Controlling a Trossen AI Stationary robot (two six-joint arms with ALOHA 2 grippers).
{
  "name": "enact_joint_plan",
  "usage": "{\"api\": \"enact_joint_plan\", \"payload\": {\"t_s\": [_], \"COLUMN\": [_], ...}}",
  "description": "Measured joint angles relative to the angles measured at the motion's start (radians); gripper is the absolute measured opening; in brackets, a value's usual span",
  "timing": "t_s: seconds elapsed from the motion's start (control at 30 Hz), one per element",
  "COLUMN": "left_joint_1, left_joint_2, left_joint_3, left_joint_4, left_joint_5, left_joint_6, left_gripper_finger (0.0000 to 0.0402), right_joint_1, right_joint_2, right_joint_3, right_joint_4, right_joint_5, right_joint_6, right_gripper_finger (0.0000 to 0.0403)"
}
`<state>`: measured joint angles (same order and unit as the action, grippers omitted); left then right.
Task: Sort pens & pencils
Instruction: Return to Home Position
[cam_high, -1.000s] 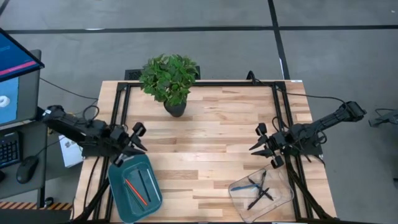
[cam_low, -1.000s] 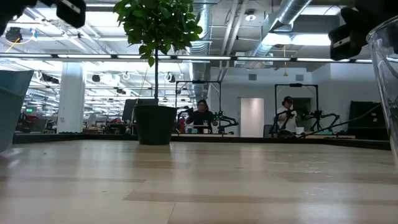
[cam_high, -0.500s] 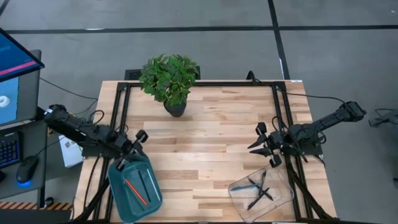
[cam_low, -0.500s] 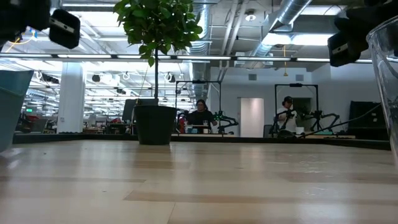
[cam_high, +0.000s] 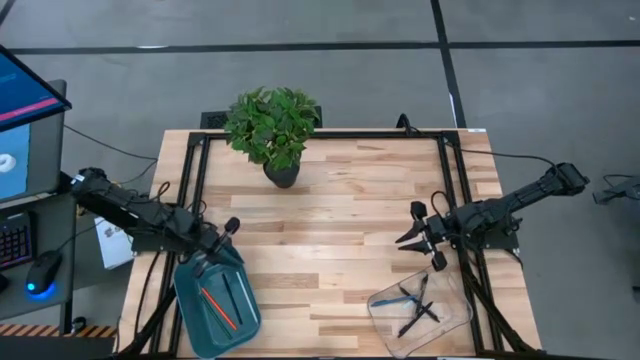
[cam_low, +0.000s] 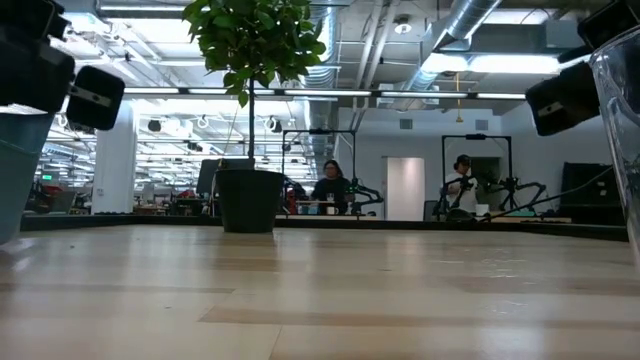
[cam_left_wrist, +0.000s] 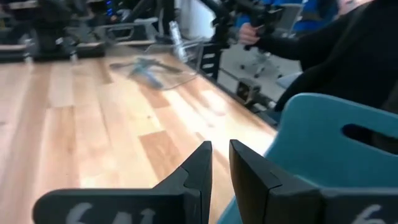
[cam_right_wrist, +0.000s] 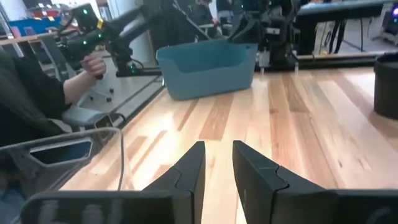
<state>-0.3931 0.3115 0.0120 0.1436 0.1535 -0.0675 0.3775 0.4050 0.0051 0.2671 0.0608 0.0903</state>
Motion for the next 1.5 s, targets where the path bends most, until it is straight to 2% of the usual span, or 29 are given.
{"api": "enact_joint_plan", "payload": {"t_s": [0.5, 0.7, 0.83, 1.07, 1.27, 1.5], "left_joint_1": [0.000, 0.000, 0.001, 0.065, 0.150, 0.220], "left_joint_2": [0.000, 0.000, 0.000, 0.000, 0.000, 0.000], "left_joint_3": [0.000, 0.000, 0.000, 0.000, 0.000, 0.000], "left_joint_4": [-0.052, 0.110, 0.201, 0.137, 0.050, 0.015], "left_joint_5": [-0.081, -0.241, -0.289, -0.462, -0.402, -0.337], "left_joint_6": [-0.002, -0.007, 0.057, 0.038, -0.002, 0.045], "left_gripper_finger": [0.0046, 0.0046, 0.0046, 0.0046, 0.0046, 0.0046], "right_joint_1": [0.000, 0.000, 0.000, 0.000, 0.000, 0.000], "right_joint_2": [0.000, 0.000, 0.000, -0.001, -0.008, -0.008], "right_joint_3": [0.000, -0.001, -0.001, -0.001, -0.001, -0.001], "right_joint_4": [-0.056, -0.036, -0.036, -0.024, -0.027, -0.034], "right_joint_5": [0.000, 0.036, 0.079, 0.083, 0.125, 0.125], "right_joint_6": [0.019, 0.008, 0.006, -0.049, -0.071, -0.099], "right_gripper_finger": [0.0102, 0.0102, 0.0102, 0.0102, 0.0102, 0.0102]}}
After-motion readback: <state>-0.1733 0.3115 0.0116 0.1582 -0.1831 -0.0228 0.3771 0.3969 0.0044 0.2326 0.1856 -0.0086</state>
